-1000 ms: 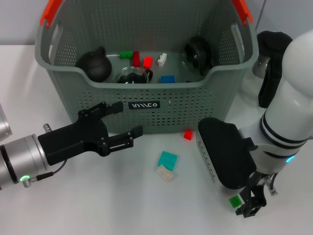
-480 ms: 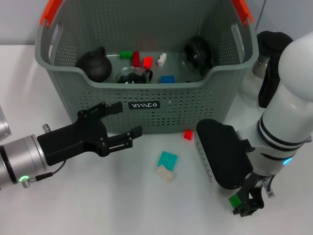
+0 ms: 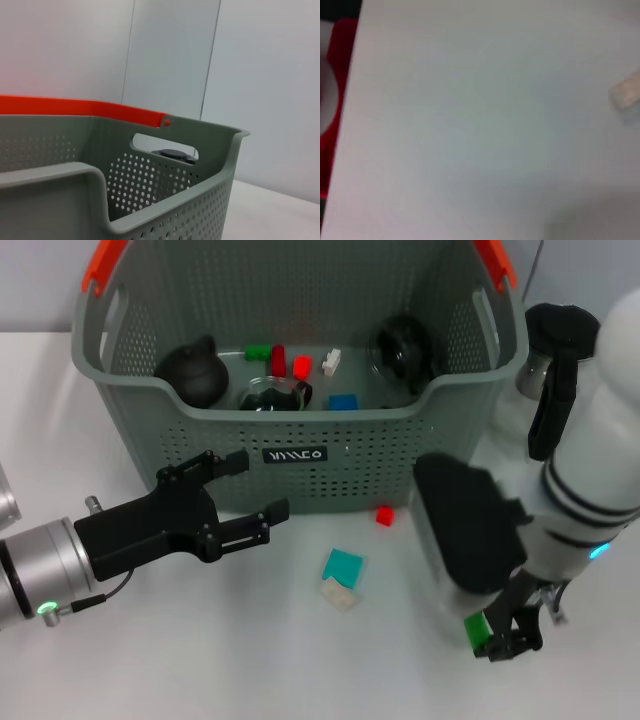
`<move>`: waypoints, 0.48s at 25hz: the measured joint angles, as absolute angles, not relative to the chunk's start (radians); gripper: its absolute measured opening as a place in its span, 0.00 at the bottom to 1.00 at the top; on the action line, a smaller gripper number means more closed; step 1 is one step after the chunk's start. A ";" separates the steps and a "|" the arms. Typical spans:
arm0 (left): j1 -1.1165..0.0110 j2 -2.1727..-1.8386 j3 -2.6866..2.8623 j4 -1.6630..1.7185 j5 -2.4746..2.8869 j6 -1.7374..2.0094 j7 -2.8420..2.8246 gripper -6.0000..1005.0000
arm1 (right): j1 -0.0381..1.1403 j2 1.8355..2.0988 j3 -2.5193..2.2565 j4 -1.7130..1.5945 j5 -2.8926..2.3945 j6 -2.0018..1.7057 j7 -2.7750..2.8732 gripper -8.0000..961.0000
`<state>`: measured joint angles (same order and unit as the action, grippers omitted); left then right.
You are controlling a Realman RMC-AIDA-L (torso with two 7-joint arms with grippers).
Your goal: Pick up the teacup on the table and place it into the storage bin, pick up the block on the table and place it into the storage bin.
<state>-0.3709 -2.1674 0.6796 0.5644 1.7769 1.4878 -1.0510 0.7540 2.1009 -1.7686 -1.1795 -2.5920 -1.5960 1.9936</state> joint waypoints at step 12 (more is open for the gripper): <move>-0.307 -2.157 0.671 0.618 1.787 1.512 -1.053 0.85 | 0.799 2.099 -1.240 -1.591 -2.364 -1.934 2.156 0.46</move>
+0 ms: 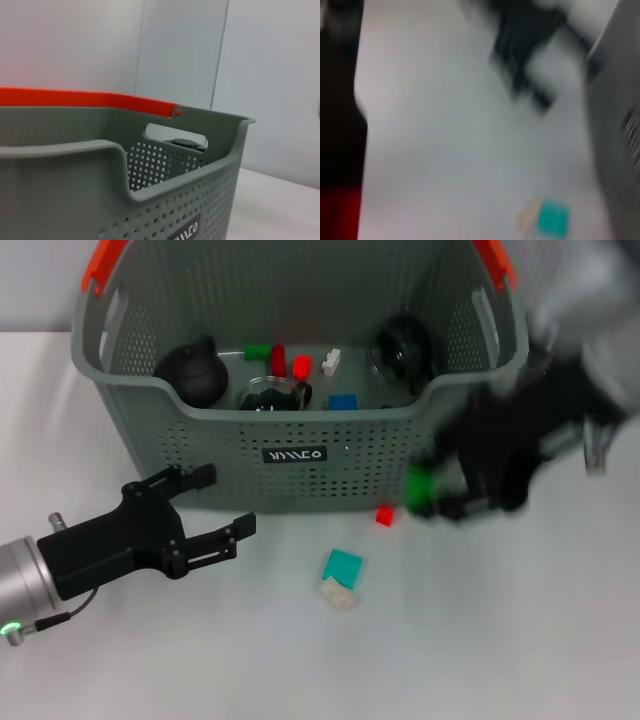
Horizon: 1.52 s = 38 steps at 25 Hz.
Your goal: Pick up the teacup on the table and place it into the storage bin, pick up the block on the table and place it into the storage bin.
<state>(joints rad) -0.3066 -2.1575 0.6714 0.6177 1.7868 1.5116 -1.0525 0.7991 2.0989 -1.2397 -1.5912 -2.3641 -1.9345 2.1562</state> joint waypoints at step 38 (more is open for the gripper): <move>-0.353 -2.139 0.673 0.629 1.810 1.616 -1.045 0.85 | 0.623 2.020 -0.887 -1.482 -1.797 -1.922 2.049 0.98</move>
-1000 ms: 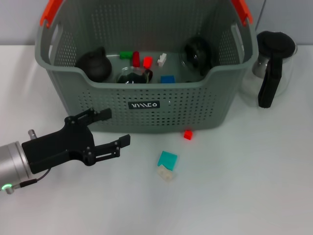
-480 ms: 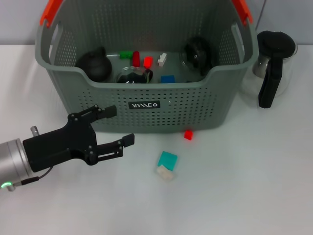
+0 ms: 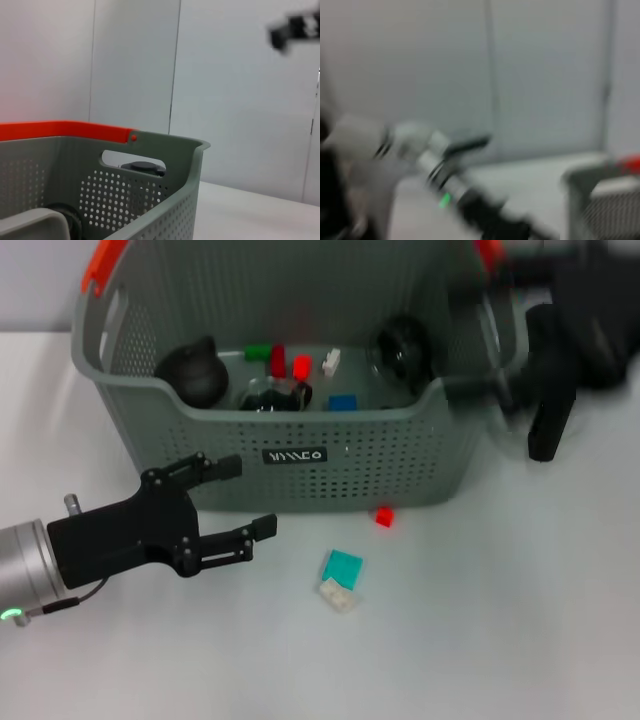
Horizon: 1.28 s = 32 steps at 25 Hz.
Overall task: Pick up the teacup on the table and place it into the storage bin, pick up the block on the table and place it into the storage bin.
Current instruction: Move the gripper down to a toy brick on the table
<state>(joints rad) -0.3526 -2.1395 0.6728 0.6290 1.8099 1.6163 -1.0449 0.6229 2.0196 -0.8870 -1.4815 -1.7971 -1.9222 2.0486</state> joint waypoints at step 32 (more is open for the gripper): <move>-0.360 -2.141 0.679 0.629 1.827 1.623 -1.043 0.85 | 0.775 2.108 -1.349 -0.869 -2.317 -1.411 1.886 0.98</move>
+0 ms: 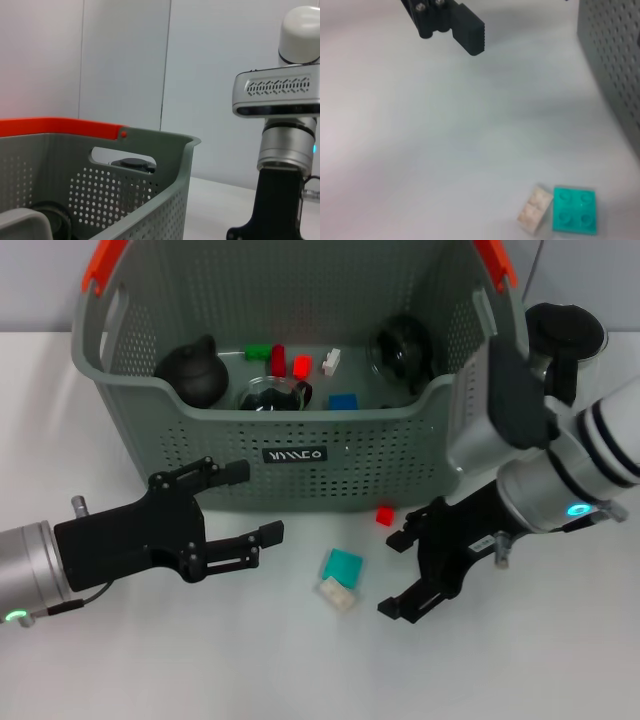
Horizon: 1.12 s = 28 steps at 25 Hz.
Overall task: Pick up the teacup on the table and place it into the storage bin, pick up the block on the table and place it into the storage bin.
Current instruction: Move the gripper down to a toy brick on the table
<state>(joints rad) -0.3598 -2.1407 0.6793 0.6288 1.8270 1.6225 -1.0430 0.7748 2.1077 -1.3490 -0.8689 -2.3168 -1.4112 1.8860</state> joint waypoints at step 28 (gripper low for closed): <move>-0.365 -2.140 0.681 0.626 1.827 1.614 -1.043 0.85 | 0.790 2.109 -1.603 -0.811 -2.188 -1.165 1.887 0.98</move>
<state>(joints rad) -0.3651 -2.1403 0.6810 0.6259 1.8270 1.6138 -1.0431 0.7900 2.1093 -1.6027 -0.8106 -2.1877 -1.1650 1.8872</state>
